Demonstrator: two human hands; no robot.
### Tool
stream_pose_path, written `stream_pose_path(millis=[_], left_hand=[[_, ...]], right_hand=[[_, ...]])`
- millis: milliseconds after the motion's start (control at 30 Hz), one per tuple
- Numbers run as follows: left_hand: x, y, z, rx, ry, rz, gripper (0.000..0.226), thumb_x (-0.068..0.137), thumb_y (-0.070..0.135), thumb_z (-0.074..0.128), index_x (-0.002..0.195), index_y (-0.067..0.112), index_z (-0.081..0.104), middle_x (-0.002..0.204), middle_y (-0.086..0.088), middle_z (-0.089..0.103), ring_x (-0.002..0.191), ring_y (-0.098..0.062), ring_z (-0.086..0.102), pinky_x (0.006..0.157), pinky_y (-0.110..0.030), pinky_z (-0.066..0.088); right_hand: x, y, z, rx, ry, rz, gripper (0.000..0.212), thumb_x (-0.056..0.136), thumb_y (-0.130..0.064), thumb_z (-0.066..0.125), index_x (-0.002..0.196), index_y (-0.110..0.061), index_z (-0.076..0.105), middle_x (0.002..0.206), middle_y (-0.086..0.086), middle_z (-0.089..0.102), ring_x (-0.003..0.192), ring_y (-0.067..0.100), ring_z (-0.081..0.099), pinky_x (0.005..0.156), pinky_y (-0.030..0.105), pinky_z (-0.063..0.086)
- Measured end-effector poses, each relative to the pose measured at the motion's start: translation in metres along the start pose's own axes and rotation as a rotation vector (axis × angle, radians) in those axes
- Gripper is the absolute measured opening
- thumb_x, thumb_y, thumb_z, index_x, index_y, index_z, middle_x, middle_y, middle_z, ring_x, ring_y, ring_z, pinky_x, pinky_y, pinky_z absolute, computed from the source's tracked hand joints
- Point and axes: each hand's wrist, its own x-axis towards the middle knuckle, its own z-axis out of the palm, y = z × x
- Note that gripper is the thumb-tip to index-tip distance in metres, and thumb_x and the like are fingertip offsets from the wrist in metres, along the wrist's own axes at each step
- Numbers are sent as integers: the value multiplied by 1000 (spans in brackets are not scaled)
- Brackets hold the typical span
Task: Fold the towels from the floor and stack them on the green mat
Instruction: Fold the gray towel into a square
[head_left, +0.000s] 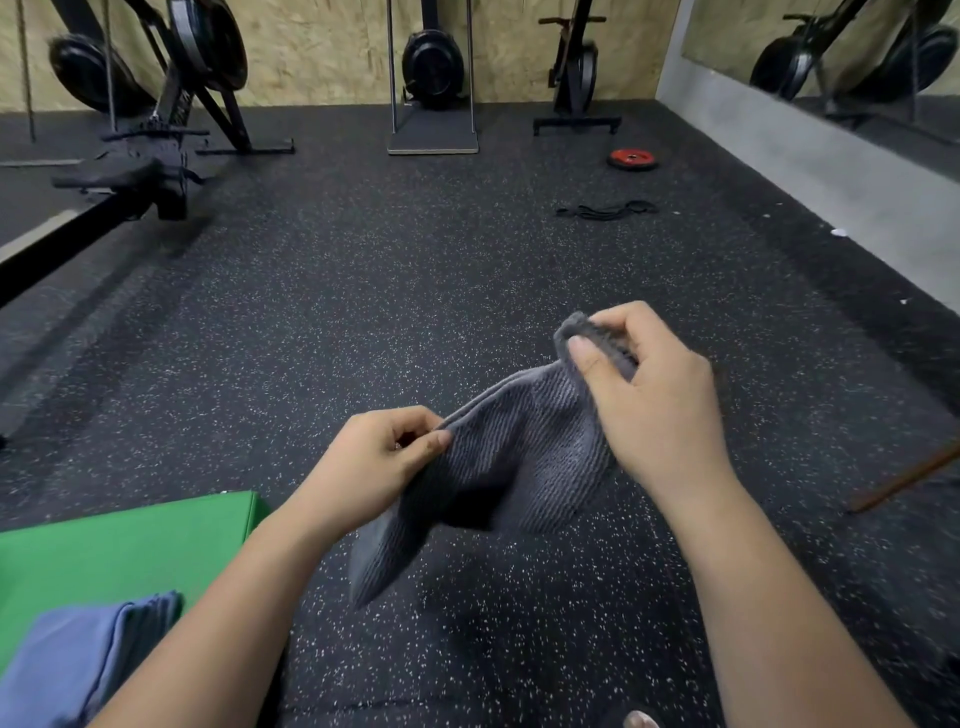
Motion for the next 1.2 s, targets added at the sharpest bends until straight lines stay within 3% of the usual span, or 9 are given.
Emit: stream_pose_path(millis=[100,200,267,400,533,600,733,933,1200], left_hand=[[0,15,4,-24,34,55,22,105,30,69,83,29,70,66,17,60,62,0,50,62,-25,42],[0,26,4,-68,22,113,20,105,28,69,86,26,71,66,12,59,63,0,48,61,-25,40],[-1,31,3,-83,-10,146,18,106,28,68,89,22,71,67,10,56,64,-2,45,60,-25,37],[-5,31,3,-127,-77,170,18,108,29,66,94,19,72,72,11,56,66,-5,44,62,-27,36],[-8,30,4,-166,-99,158,18,106,37,68,97,21,72,72,15,56,66,-5,45,62,-31,37],[-8,28,2,-208,-89,144,7,103,30,73,104,24,70,78,15,64,69,-8,53,66,-31,42],[-9,25,0,-266,-63,106,33,99,14,77,115,28,52,97,1,78,89,-33,69,78,-44,54],[-14,26,13,-130,-74,140,24,93,16,83,101,31,66,87,9,77,69,1,57,65,-18,42],[-13,27,31,-270,-42,160,10,93,23,85,94,27,76,91,8,75,81,-4,62,72,-25,47]], right_hand=[[-6,-1,17,-37,-295,30,30,99,-46,72,126,-45,59,100,-15,71,78,2,69,62,22,55],[-13,2,30,-85,-519,12,48,93,-49,76,137,-51,56,117,-20,72,103,-5,66,88,22,52],[-15,2,34,-91,-599,-11,57,93,-45,76,143,-55,52,125,-23,70,111,-6,65,95,18,49],[-17,0,37,-101,-674,-32,42,94,-39,74,131,-54,61,119,-23,73,107,-3,66,95,24,53],[-15,-2,37,-120,-630,4,10,91,-40,75,95,-37,67,85,-9,73,78,12,66,78,41,56],[-13,-2,35,-137,-562,3,10,90,-39,75,90,-33,67,80,-8,72,76,14,66,75,41,55],[-5,0,24,-138,-432,73,5,88,-35,74,88,-33,69,81,-10,72,77,13,67,75,39,57],[-2,-2,16,-98,-371,51,5,88,-28,73,88,-32,71,80,-13,72,76,10,66,75,37,56],[-4,-7,19,-50,-248,40,3,88,-28,71,88,-30,69,81,-11,73,75,12,67,71,33,53]])
